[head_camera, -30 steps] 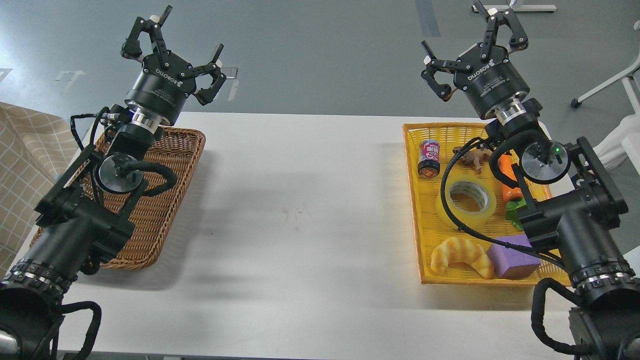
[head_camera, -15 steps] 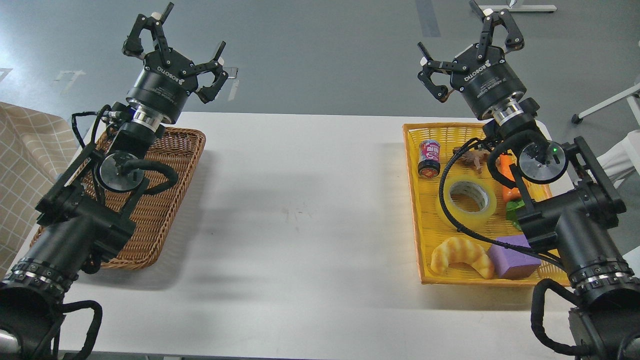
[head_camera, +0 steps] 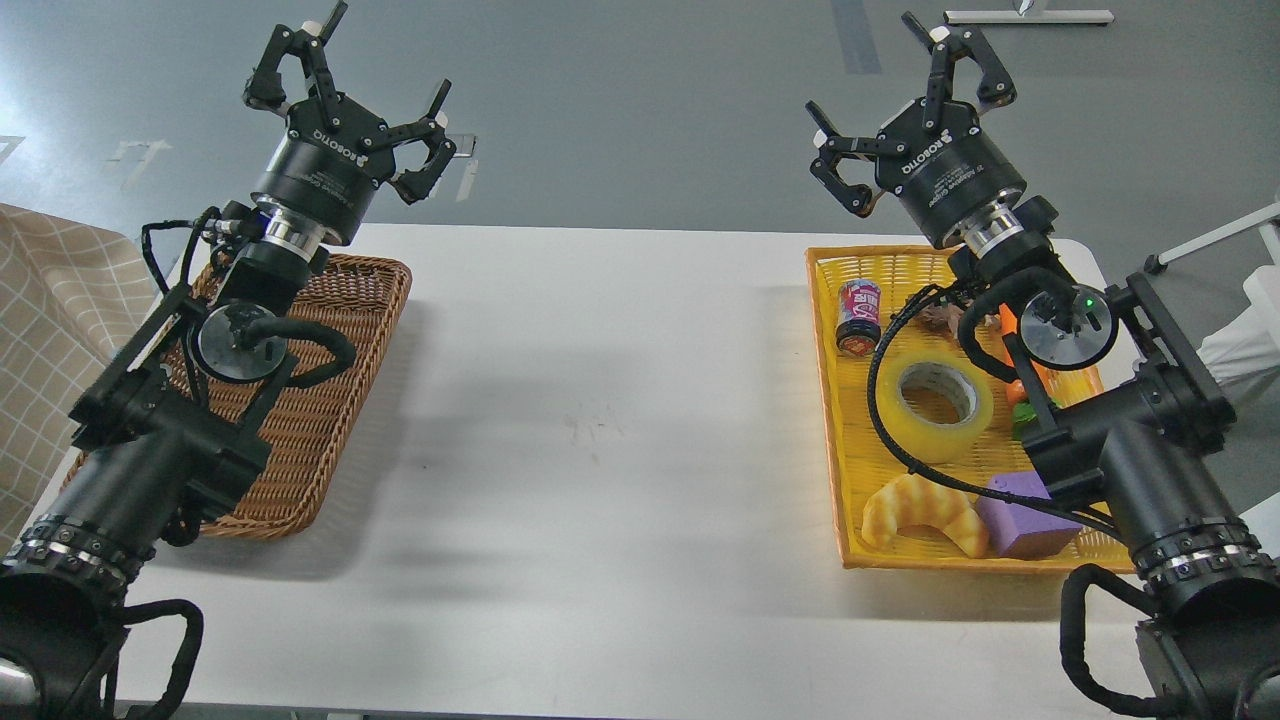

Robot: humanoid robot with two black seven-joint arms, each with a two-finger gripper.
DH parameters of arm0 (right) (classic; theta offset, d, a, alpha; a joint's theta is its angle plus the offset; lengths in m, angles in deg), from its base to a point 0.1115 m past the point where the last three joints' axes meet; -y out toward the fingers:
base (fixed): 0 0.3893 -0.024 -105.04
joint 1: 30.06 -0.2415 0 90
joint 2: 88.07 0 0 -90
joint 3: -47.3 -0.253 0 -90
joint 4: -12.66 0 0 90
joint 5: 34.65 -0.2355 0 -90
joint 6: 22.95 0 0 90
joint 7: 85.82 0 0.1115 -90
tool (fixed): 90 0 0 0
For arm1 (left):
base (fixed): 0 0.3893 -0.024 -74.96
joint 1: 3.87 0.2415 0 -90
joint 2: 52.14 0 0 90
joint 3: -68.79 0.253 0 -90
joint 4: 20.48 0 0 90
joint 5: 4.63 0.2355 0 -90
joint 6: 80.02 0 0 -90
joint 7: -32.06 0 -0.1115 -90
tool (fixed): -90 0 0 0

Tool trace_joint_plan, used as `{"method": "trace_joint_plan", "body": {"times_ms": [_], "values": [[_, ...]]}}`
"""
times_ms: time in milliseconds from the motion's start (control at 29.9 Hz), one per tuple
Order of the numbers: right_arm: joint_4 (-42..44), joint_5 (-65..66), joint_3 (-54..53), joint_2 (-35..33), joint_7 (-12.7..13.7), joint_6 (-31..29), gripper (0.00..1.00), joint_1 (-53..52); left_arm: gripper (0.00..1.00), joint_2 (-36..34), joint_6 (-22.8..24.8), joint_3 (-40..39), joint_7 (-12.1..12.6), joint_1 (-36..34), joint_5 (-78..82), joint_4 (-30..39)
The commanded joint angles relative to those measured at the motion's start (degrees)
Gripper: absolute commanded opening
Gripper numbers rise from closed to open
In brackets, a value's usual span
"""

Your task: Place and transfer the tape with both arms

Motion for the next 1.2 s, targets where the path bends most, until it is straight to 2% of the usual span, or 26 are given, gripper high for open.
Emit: {"method": "trace_joint_plan", "body": {"times_ms": [0,1169], "values": [[0.1,0.0,0.0,0.0,-0.3,0.0,1.0,-0.1,0.98,0.0,0.0,-0.1,-0.2,0.1,-0.2,-0.5],[-0.2,0.0,-0.4,0.0,-0.6,0.0,1.0,0.0,0.98,2.0,0.0,-1.3,-0.3,0.0,-0.2,-0.8]]}}
